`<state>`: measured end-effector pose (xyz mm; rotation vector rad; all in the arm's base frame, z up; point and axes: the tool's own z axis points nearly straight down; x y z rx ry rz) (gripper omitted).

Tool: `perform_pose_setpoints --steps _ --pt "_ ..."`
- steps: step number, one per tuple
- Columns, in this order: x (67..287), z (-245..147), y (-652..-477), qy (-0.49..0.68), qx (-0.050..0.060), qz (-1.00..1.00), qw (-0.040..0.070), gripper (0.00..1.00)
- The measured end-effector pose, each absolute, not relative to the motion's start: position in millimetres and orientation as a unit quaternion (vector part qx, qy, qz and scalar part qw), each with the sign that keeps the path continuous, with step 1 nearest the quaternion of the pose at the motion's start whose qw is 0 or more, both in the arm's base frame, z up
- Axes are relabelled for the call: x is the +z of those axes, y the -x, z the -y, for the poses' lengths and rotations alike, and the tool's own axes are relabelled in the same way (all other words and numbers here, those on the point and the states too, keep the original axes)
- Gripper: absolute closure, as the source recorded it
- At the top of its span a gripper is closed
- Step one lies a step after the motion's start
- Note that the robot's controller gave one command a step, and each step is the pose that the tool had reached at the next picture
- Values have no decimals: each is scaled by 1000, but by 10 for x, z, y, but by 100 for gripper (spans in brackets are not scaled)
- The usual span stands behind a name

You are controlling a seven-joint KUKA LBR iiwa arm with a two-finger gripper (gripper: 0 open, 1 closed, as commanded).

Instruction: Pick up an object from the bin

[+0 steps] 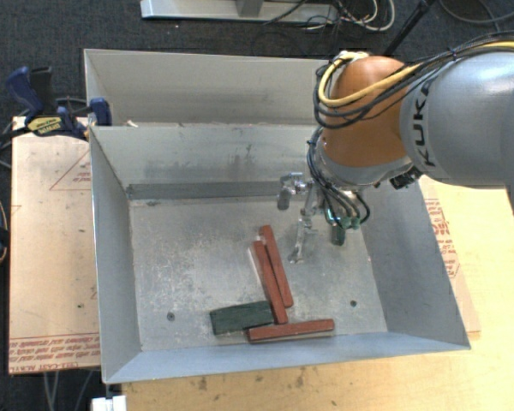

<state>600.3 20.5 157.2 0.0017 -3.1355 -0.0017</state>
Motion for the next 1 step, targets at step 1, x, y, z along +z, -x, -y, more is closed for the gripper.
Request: perform_pose_setpoints --steps 1 --pt "1619 -204 -6021 0 -1 1000 -1 0"
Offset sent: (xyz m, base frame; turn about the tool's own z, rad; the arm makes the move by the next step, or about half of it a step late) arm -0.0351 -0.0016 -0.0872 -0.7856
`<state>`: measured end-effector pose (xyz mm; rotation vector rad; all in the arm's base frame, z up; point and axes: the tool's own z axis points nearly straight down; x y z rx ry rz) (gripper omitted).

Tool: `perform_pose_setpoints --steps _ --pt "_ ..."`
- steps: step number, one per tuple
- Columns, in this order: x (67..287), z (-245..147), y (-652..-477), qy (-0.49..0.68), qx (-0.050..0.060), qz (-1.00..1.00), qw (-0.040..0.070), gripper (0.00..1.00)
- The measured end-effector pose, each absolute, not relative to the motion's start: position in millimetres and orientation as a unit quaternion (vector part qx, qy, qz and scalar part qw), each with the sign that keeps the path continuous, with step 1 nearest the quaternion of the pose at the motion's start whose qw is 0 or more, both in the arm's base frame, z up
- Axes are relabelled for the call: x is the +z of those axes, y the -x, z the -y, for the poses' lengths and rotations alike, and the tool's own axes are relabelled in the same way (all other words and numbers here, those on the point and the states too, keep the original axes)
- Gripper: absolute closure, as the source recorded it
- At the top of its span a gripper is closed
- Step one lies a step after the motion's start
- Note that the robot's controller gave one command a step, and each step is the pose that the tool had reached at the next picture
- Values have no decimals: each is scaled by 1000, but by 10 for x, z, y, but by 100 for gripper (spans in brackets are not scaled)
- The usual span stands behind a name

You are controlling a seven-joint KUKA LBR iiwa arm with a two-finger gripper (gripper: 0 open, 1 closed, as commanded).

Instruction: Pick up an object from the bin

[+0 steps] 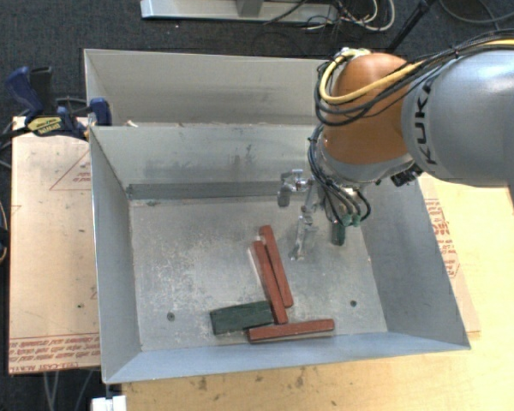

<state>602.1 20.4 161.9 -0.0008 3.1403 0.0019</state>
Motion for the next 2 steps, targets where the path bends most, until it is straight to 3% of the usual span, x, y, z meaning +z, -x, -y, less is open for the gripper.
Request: perform_pose_setpoints --steps 1,2 --pt "1336 -210 -5912 129 0 -992 3 0" --pt "1231 -311 -5572 187 1 -982 0 0"
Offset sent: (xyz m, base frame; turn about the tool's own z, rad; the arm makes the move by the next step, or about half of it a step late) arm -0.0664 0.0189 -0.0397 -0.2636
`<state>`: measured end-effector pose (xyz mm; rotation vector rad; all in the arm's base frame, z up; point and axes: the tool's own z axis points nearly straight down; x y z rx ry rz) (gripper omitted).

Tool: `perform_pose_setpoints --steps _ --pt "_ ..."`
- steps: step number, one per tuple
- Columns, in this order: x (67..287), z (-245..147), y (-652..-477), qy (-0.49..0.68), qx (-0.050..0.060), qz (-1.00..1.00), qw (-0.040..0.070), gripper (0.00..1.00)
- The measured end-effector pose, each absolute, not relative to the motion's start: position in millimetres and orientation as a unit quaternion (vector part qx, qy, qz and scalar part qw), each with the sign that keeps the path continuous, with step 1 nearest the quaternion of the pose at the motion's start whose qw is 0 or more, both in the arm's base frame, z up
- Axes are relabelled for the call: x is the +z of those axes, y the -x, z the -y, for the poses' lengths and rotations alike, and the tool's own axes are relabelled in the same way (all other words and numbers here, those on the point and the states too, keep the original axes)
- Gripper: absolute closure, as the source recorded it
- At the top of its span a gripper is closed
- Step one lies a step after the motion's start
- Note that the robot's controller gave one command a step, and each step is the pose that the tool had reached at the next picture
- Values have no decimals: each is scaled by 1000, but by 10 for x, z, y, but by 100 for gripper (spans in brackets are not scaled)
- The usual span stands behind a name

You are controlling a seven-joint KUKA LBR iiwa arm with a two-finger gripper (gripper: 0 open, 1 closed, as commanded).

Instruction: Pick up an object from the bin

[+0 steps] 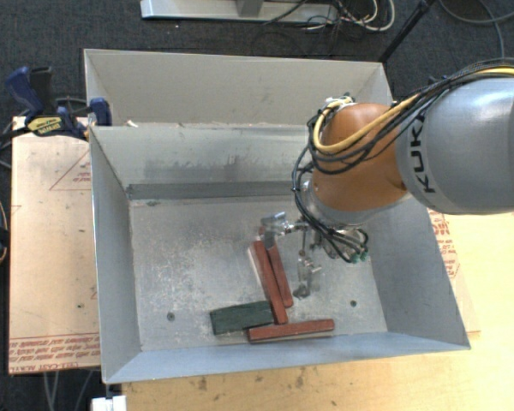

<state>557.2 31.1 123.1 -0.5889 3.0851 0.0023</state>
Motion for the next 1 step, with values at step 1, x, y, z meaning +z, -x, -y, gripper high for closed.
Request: perform_pose_setpoints --steps 1 --pt "1317 -306 -5437 195 1 -981 0 0"
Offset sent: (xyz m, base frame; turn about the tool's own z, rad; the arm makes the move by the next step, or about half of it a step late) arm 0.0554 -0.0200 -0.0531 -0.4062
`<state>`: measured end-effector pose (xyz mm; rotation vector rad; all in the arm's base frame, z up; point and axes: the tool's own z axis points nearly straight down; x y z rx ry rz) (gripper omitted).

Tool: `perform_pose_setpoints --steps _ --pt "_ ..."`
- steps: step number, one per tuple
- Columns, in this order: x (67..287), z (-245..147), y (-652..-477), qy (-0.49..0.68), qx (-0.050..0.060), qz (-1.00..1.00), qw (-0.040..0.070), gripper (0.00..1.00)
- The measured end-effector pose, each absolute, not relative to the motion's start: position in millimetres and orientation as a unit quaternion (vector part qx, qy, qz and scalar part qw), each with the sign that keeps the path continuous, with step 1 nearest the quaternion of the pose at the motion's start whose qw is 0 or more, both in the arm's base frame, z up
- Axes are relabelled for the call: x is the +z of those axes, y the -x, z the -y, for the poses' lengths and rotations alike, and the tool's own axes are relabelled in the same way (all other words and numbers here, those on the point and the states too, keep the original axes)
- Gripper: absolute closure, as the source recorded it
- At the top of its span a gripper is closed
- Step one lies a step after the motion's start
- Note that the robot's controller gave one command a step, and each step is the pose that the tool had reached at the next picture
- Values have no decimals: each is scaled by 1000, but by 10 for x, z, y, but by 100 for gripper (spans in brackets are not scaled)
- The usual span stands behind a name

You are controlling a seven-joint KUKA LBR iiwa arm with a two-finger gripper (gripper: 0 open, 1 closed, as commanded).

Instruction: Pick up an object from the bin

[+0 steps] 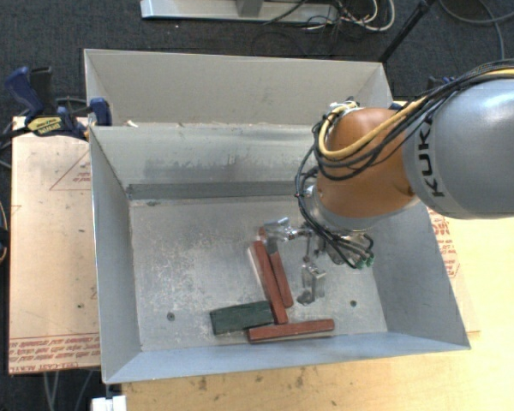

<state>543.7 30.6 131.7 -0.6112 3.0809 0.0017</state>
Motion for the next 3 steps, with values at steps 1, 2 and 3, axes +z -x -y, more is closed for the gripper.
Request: perform_pose_setpoints --steps 1,2,3 --pt "861 -161 -6012 373 -1 -928 4 0" --pt "722 -513 -5027 201 1 -980 3 100" --pt "722 -513 -5027 201 1 -980 3 100"
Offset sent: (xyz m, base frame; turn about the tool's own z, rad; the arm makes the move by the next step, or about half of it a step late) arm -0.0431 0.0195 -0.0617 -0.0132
